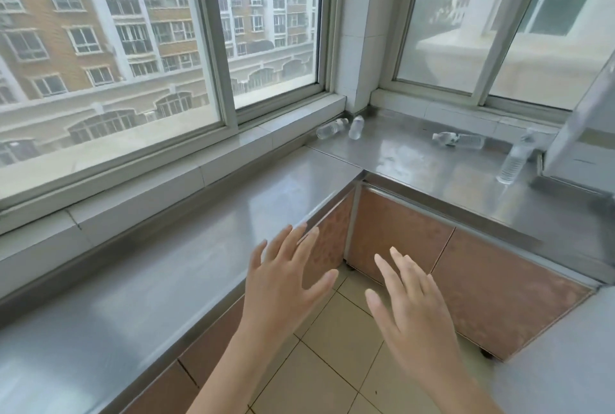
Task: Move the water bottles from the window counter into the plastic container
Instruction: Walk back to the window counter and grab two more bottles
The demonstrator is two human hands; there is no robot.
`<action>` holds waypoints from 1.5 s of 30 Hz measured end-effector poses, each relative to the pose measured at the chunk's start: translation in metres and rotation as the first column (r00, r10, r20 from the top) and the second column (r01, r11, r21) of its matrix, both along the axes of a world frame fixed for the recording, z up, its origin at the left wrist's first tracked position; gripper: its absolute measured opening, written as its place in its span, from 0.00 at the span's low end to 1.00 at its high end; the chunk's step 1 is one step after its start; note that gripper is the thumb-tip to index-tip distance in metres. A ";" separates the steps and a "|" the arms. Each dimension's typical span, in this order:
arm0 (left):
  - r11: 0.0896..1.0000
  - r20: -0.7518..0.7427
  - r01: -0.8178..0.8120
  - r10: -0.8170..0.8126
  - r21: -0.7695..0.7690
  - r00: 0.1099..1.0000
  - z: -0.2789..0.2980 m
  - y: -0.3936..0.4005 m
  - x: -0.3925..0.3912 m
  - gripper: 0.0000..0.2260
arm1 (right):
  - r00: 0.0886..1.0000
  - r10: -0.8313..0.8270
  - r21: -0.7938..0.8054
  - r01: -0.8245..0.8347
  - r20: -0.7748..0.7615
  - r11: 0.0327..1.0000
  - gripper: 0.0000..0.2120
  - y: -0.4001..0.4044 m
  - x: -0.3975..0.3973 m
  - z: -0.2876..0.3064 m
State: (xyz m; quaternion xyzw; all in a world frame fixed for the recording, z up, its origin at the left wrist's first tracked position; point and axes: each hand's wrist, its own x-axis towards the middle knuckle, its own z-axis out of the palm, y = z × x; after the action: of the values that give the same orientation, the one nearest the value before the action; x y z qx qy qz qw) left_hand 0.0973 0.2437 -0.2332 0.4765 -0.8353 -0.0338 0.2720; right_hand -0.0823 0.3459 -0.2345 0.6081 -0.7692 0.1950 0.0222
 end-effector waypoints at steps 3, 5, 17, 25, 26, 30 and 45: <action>1.000 -0.009 0.002 -0.002 0.000 1.000 -0.008 -0.049 -0.038 0.31 | 1.000 -0.003 0.013 0.003 0.012 1.000 0.29 -0.050 -0.038 -0.006; 1.000 0.004 -0.005 0.005 0.003 1.000 -0.012 -0.081 -0.065 0.30 | 1.000 0.007 0.036 -0.008 0.025 0.999 0.31 -0.085 -0.065 -0.008; 0.998 -0.008 -0.070 0.070 -0.005 0.998 -0.009 -0.258 -0.183 0.28 | 0.999 0.030 0.056 -0.032 0.031 0.998 0.32 -0.268 -0.204 0.009; 0.997 0.000 -0.074 0.074 0.033 0.997 -0.030 -0.396 -0.257 0.28 | 0.998 0.056 0.100 -0.057 0.009 0.993 0.34 -0.400 -0.272 -0.007; 0.996 -0.005 -0.075 0.075 0.052 0.997 -0.032 -0.413 -0.267 0.29 | 0.998 0.061 0.110 -0.061 0.009 0.992 0.35 -0.418 -0.280 -0.008; 0.993 0.009 -0.072 0.071 0.091 0.997 -0.038 -0.481 -0.302 0.29 | 0.999 0.051 0.117 -0.051 0.000 0.992 0.38 -0.488 -0.311 -0.008; 0.962 0.167 -0.177 0.143 0.210 0.976 -0.071 -0.719 -0.407 0.30 | 0.977 0.157 0.219 -0.186 0.142 0.958 0.32 -0.742 -0.416 -0.047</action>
State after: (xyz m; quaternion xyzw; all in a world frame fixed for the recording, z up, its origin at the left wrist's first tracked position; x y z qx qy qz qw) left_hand -0.3094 -0.4752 -0.3039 0.5713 -0.8030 -0.0695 0.1548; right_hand -0.4987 -0.3958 -0.2818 0.6579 -0.7308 0.1424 -0.1134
